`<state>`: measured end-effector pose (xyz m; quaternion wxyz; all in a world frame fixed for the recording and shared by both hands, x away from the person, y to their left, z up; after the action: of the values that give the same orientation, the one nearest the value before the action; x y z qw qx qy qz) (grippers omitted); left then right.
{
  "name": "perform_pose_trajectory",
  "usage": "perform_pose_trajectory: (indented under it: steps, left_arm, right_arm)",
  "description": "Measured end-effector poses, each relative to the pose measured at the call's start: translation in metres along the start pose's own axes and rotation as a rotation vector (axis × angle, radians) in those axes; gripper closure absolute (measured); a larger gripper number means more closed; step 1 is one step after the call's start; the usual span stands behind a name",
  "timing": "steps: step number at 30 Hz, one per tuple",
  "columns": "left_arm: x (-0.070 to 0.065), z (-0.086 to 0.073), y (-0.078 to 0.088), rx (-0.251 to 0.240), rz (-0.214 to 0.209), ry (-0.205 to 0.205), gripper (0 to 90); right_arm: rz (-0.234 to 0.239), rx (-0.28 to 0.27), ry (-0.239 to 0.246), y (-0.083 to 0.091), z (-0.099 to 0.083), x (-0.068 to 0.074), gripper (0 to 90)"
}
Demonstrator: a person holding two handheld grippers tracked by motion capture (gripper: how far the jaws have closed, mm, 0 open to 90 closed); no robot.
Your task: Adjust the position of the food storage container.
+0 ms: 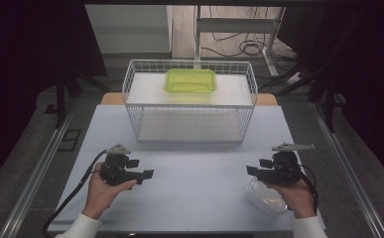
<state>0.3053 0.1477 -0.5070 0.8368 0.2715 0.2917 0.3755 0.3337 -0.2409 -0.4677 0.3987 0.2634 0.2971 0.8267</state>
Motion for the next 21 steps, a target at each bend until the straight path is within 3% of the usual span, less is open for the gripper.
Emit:
perform_pose_trajectory:
  steps: [9, 12, 21]
  left_arm:
    - [-0.002, -0.003, -0.006, 0.036, -0.021, 0.008, 24.7]
    - [-0.002, -0.002, -0.007, 0.037, -0.026, 0.012, 24.7]
    - [0.001, 0.001, -0.010, 0.030, -0.035, 0.034, 24.7]
  right_arm:
    - [-0.052, 0.018, -0.051, 0.020, -0.019, -0.009, 46.4]
    - [-0.039, 0.017, -0.073, 0.025, -0.020, -0.011, 49.5]
    - [-0.134, 0.076, -0.099, 0.045, -0.038, -0.035, 62.1]
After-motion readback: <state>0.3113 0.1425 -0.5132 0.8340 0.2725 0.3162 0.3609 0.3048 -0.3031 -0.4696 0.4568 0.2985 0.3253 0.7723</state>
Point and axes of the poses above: each handheld gripper's, and its own axes: y roughly backward along the jaws, z roughly out of its top, x roughly to its left, the point moved 7 cm from there along -y, roughly forward along the jaws
